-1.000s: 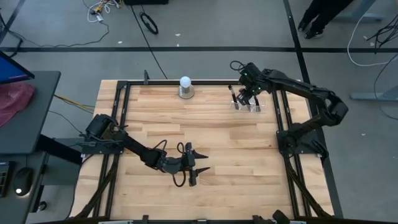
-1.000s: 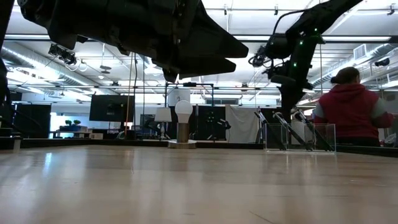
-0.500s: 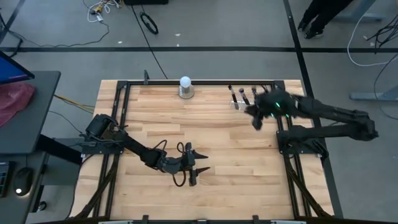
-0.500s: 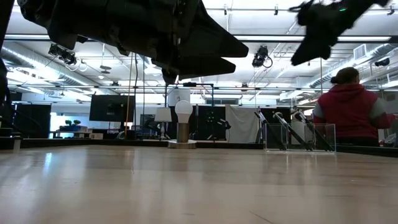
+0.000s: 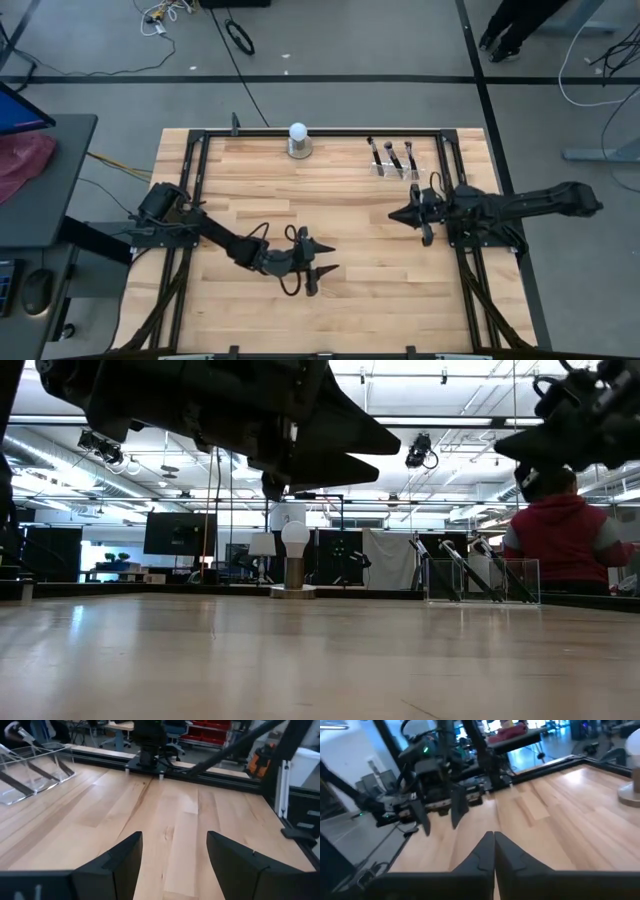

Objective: Put items in baskets/containers
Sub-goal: Return to Home Position

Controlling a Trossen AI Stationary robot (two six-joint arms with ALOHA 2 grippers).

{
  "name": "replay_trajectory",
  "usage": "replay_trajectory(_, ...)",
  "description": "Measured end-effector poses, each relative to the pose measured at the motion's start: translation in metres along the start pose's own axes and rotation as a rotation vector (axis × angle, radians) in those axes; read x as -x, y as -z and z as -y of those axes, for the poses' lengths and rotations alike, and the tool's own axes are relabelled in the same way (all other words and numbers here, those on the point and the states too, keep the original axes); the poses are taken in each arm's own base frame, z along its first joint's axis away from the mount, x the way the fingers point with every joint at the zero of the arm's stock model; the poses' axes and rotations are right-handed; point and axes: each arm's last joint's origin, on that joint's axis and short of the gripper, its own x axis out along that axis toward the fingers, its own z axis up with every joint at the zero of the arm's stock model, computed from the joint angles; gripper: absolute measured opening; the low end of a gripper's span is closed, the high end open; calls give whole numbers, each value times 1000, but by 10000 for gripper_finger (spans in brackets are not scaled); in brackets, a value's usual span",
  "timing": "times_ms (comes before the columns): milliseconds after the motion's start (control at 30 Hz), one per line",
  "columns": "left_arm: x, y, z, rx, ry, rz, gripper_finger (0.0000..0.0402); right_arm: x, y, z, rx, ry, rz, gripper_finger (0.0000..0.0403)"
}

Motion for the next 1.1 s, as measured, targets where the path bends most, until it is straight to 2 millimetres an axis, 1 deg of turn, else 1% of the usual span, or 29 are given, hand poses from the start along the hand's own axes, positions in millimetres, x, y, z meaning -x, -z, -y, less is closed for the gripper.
replay_trajectory(133,-3,-2,-5,42,-15,4,227,1,19,6,21,-30,43,4)
replay_trajectory(200,-5,-3,-9,70,-26,6,227,1,18,5,43,-42,43,6)
replay_trajectory(300,-5,-8,-13,84,-38,11,227,1,17,3,127,-95,52,5)
replay_trajectory(400,5,-29,-16,39,-53,14,224,3,15,2,187,-129,73,2)
replay_trajectory(467,19,-45,-22,21,-95,9,216,4,15,1,207,-134,69,2)
replay_trajectory(533,38,-56,-30,3,-143,3,206,6,16,2,219,-136,61,3)
replay_trajectory(600,59,-66,-40,-5,-148,16,192,9,17,2,220,-133,50,4)
replay_trajectory(667,79,-70,-51,7,-133,43,177,11,18,2,211,-132,42,4)
replay_trajectory(733,99,-65,-64,3,-123,47,161,12,18,2,193,-132,38,4)
replay_trajectory(867,130,-48,-94,46,-122,56,117,13,19,2,158,-130,29,4)
replay_trajectory(933,144,-42,-111,83,-132,81,87,13,19,2,155,-130,28,4)
replay_trajectory(1033,161,-31,-132,100,-113,111,31,13,19,2,155,-131,31,4)
replay_trajectory(1100,173,-24,-143,100,-79,140,9,13,19,2,155,-131,30,4)
